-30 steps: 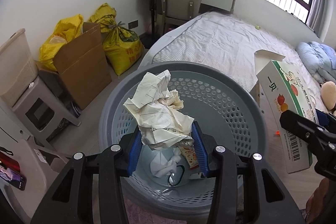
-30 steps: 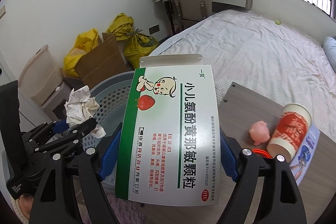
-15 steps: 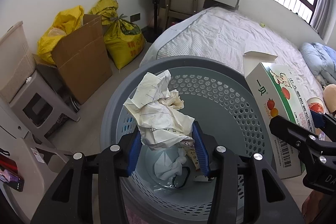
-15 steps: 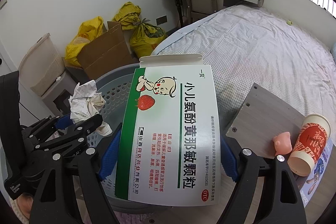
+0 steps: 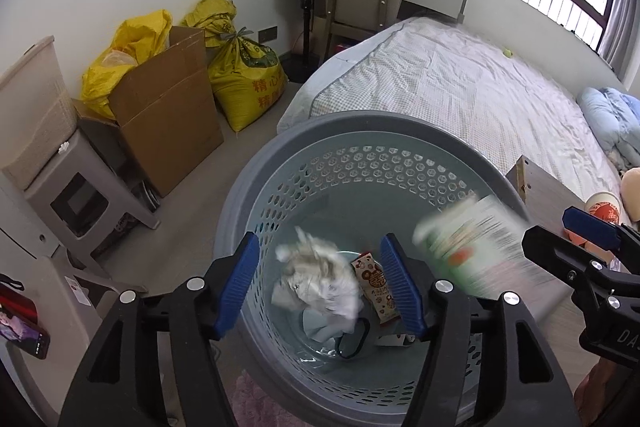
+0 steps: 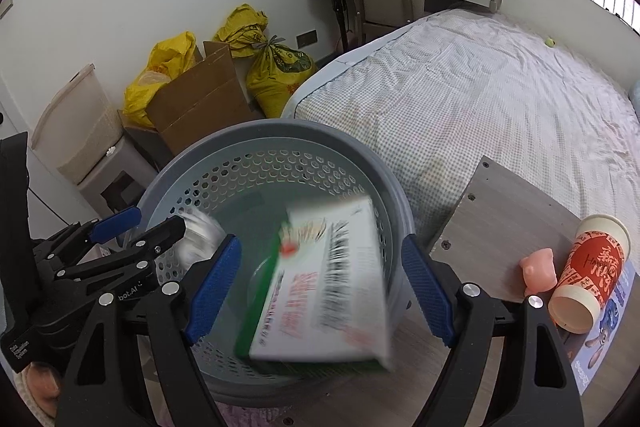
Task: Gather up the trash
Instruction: 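Carry the tissue and medicine box over the basket and release both, then withdraw both grippers from the basket back toward the table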
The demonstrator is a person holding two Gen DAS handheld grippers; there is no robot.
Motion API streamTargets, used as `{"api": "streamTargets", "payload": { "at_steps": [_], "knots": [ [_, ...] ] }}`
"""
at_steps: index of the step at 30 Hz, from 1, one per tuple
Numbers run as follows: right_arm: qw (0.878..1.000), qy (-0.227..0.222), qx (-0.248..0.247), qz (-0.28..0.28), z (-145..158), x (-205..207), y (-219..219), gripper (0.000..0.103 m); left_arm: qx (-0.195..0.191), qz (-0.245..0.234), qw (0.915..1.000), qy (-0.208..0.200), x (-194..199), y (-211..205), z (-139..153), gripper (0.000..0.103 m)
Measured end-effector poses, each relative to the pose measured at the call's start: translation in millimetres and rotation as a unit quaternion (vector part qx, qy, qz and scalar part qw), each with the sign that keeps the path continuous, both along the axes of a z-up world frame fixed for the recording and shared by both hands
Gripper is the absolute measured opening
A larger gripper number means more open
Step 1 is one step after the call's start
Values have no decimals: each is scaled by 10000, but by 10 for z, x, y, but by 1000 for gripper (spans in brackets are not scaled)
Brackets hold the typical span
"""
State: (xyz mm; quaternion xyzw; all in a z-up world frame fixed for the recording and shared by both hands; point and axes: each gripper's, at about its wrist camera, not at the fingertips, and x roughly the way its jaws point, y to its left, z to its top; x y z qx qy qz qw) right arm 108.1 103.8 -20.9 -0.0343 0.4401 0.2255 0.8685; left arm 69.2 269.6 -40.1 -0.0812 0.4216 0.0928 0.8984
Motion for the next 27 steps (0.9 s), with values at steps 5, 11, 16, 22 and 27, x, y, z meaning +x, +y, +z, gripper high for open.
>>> {"api": "streamTargets", "payload": {
  "at_steps": [5,11,16,22,27],
  "knots": [
    [10000,-28,-14,-31,17,-33,-4,78,-11,45,10000,20,-33,2,-4,64],
    [10000,-29,3,-74,17,-74,-39,78,12,89,10000,4,-94,-7,21,68],
    [9999,-34,-11,-105,34,-106,-64,78,26,155,9999,-39,-145,3,69,72],
    [9998,-103,11,-144,89,-176,-123,78,100,188,9997,-97,-219,-21,132,79],
    [9997,-144,60,-189,142,-247,-187,78,152,196,9996,-146,-287,-49,194,83]
  ]
}}
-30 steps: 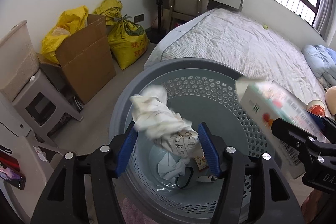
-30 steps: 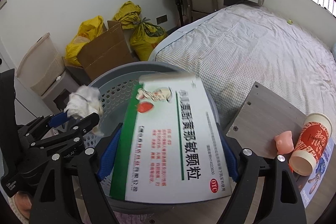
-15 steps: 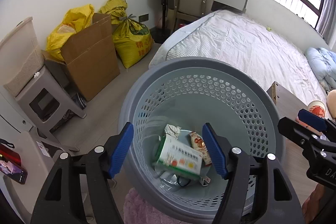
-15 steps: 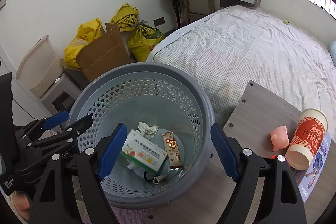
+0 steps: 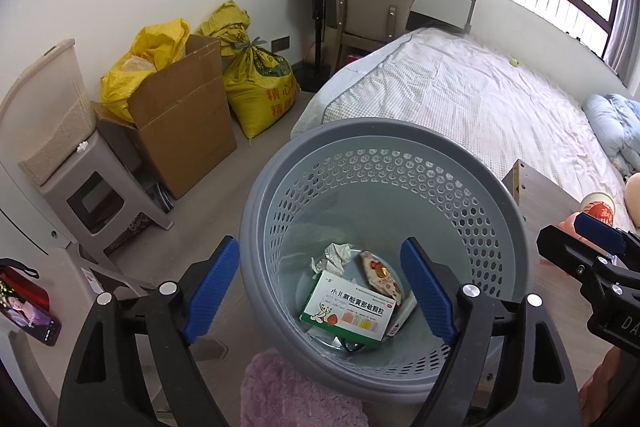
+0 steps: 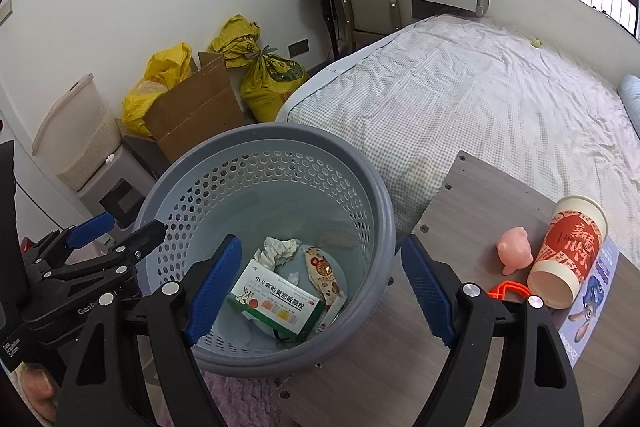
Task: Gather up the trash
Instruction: 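Withdraw both grippers from the basket back toward the table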
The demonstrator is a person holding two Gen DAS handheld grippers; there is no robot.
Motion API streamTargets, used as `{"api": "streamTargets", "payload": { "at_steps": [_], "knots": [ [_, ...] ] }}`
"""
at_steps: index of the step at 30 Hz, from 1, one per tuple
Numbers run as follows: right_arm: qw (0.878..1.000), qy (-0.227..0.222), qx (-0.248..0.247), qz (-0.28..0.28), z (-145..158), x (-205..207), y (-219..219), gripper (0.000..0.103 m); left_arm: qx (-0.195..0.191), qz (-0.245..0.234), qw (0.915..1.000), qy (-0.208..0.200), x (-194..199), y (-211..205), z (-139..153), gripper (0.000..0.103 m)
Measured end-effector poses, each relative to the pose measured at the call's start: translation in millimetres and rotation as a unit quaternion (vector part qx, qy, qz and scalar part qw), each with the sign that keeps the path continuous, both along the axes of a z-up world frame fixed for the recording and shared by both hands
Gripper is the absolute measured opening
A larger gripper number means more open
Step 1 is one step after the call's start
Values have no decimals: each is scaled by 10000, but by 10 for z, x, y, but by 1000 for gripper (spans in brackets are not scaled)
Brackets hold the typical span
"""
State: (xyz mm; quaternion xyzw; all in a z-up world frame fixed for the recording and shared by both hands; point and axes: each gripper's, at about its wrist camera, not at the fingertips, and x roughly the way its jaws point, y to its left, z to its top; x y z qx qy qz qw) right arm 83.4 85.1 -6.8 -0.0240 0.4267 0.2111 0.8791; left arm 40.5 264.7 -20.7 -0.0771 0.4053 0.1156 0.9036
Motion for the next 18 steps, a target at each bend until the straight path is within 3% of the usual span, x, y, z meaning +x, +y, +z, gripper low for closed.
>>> {"api": "streamTargets", "payload": {
  "at_steps": [11,18],
  "knots": [
    [9999,-53,61,-92,72,-177,-164,78,42,-15,9999,-134,-130,-132,102,95],
    [9996,-99,94,-248,106,-294,-387,78,6,-103,9997,-202,-191,-275,142,96]
  ]
}}
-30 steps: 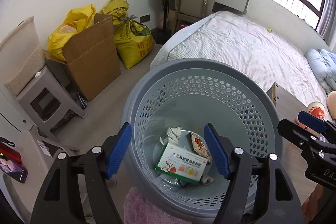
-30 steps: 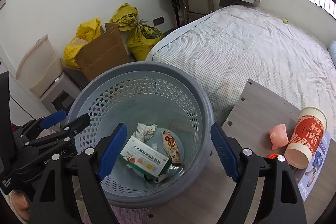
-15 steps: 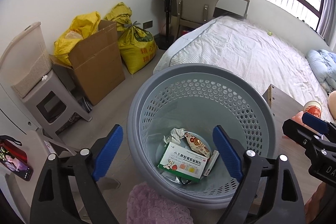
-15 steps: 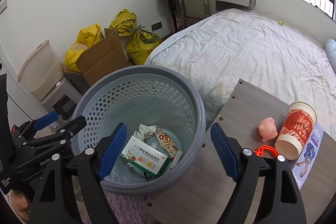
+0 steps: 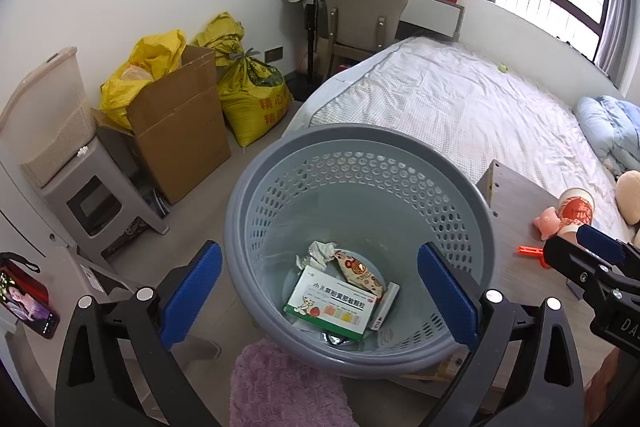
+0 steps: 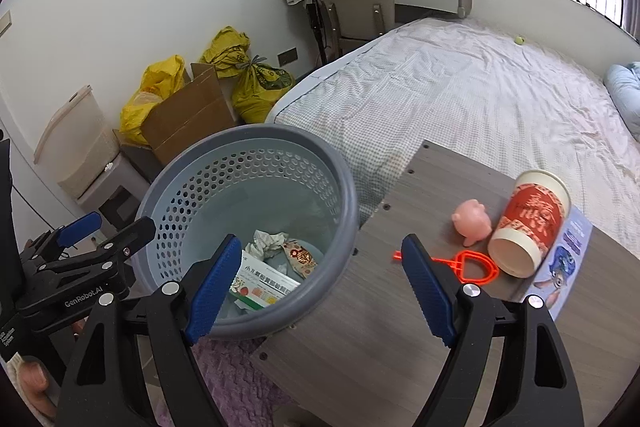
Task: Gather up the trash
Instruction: 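Withdraw both grippers from the basket back toward the table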
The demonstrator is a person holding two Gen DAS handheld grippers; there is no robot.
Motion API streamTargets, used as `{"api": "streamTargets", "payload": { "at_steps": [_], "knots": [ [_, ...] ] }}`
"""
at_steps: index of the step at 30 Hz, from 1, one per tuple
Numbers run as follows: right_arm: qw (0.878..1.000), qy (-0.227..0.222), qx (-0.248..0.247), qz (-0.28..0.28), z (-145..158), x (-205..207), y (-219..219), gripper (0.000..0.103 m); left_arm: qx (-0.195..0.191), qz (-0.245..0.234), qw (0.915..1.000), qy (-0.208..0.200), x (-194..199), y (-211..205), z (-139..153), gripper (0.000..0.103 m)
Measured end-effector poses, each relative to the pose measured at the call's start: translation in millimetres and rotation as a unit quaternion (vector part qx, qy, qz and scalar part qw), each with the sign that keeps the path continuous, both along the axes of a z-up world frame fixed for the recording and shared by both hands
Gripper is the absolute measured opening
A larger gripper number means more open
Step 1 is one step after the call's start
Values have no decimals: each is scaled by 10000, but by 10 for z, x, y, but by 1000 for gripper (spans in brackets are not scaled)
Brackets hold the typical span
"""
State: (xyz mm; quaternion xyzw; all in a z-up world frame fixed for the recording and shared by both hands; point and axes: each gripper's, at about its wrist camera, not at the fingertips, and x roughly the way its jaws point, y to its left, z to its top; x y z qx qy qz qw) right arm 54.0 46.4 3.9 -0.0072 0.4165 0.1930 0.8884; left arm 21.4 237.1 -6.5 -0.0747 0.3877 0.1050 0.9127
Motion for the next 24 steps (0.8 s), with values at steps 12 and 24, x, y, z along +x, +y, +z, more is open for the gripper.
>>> {"api": "streamTargets", "payload": {
  "at_steps": [12,24],
  "knots": [
    [9994,-5,160,-300,1,-144,-391,78,6,-263,9996,-44,-61,-318,47,97],
    [9980,-35,330,-538,-3,-302,-737,78,107,-516,9986,27,-132,-640,18,97]
  ]
}}
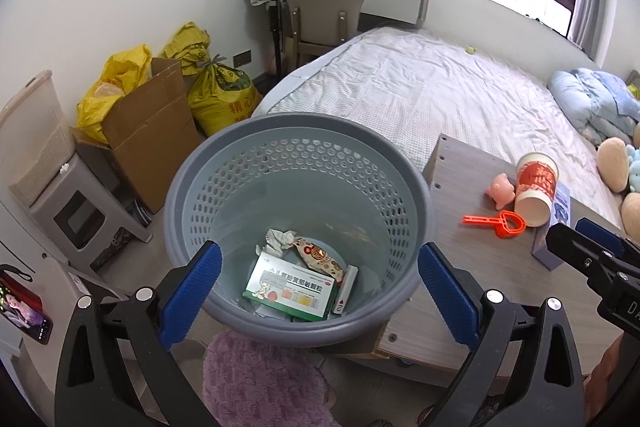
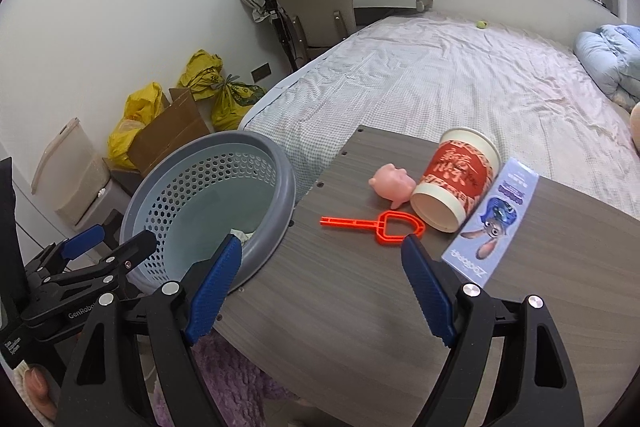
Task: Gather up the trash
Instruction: 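Withdraw both grippers from the basket back toward the table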
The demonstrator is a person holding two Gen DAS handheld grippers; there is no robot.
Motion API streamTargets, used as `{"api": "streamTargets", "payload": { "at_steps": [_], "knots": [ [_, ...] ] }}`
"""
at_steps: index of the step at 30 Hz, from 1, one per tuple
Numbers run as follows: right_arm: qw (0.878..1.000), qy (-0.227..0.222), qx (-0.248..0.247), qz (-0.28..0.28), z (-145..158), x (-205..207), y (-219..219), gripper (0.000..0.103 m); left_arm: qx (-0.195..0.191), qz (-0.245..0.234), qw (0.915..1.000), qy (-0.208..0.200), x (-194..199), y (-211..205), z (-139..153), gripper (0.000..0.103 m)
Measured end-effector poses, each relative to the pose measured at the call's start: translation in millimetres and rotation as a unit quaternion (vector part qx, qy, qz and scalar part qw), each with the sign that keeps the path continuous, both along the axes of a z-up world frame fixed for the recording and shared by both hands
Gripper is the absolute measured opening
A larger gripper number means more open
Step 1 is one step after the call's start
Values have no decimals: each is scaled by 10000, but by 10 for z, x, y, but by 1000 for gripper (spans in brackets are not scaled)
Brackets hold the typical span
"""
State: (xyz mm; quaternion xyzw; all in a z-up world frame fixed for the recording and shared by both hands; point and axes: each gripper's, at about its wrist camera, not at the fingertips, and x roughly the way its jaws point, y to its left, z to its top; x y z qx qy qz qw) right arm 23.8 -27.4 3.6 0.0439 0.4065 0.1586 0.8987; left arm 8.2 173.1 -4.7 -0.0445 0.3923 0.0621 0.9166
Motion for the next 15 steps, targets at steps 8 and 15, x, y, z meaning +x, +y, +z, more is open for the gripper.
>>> {"api": "streamTargets", "payload": {
  "at_steps": [8,15],
  "knots": [
    [9999,-19,50,-146,9,-110,-205,78,46,-162,9999,16,10,-185,14,97],
    [9993,-50,33,-356,41,-168,-413,78,24,-329,9994,-53,55,-368,59,97]
  ]
}}
